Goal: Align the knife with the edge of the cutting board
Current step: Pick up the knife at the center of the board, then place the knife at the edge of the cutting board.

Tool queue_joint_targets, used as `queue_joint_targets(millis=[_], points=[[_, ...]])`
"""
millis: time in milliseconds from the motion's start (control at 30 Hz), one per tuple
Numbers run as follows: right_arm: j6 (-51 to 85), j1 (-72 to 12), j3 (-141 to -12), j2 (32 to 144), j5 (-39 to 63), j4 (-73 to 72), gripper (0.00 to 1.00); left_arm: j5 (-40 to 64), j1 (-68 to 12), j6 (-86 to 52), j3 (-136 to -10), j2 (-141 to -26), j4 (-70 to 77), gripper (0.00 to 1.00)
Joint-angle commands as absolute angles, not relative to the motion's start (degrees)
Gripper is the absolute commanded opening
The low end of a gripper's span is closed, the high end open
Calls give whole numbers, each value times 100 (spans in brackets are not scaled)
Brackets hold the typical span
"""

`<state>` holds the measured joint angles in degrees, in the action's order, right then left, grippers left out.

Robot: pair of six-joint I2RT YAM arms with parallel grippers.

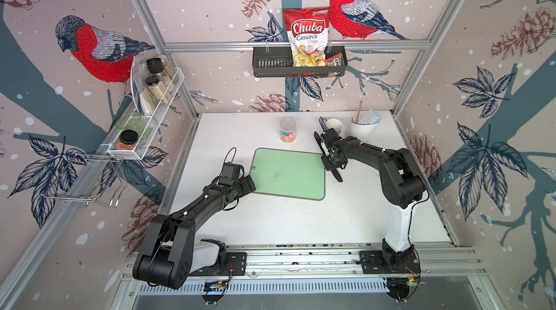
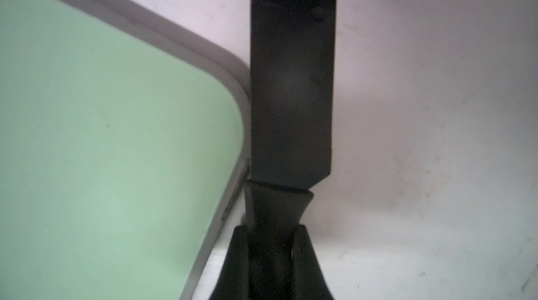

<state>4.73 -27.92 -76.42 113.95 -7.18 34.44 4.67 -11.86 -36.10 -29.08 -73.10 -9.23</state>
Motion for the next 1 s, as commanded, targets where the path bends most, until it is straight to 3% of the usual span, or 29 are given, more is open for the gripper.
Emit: queue_joint_targets(millis=[0, 400, 500, 967], points=[[1003, -2760, -7434, 11270, -581, 4108, 3, 506, -1195, -3611, -2915, -7348, -983, 85], [1736, -3008, -6996, 9991, -220, 3833, 0, 482, -1195, -3622, -2909, -7281, -1032, 85], [2277, -3291, -6875, 9656, -625, 3980, 0, 468, -1194, -3623, -2922, -7263, -1065, 85], [6035, -5970, -6311, 9233, -2732, 4739, 0, 420, -1191, -3622, -2930, -6748, -1477, 85]])
